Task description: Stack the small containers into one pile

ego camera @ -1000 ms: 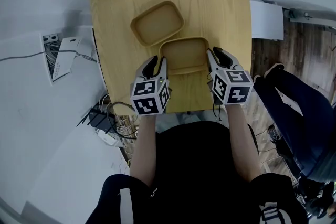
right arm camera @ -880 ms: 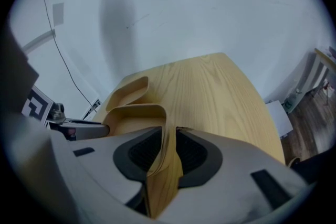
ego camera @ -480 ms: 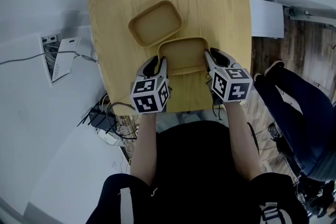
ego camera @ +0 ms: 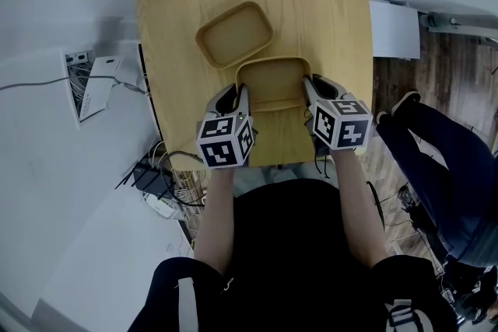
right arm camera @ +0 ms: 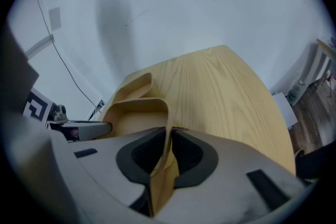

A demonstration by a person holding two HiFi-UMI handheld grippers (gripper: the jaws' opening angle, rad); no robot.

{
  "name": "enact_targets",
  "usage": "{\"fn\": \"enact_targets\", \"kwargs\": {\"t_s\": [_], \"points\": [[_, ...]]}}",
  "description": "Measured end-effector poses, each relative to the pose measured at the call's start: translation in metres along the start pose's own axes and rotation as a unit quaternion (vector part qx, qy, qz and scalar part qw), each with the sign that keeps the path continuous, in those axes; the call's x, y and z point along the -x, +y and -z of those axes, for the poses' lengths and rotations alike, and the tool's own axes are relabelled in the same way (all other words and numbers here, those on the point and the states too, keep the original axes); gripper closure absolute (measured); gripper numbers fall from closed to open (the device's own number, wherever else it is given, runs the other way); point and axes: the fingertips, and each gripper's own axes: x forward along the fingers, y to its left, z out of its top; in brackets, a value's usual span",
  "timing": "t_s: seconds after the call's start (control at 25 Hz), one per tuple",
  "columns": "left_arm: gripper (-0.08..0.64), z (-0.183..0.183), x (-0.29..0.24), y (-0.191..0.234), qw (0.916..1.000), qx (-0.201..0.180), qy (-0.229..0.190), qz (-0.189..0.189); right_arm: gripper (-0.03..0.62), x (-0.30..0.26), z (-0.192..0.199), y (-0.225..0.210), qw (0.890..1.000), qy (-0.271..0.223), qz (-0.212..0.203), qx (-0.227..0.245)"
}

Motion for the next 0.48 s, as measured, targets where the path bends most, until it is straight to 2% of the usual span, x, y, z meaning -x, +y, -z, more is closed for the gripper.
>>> {"fn": "enact_targets", "kwargs": {"t_s": [0.48], "points": [[0.503, -0.030, 0.053, 0.010, 0.9980, -0.016, -0.062, 0.000, 0.555, 0.025, -0.031, 0.046, 0.998, -0.064, -0.008, 0.023]]}}
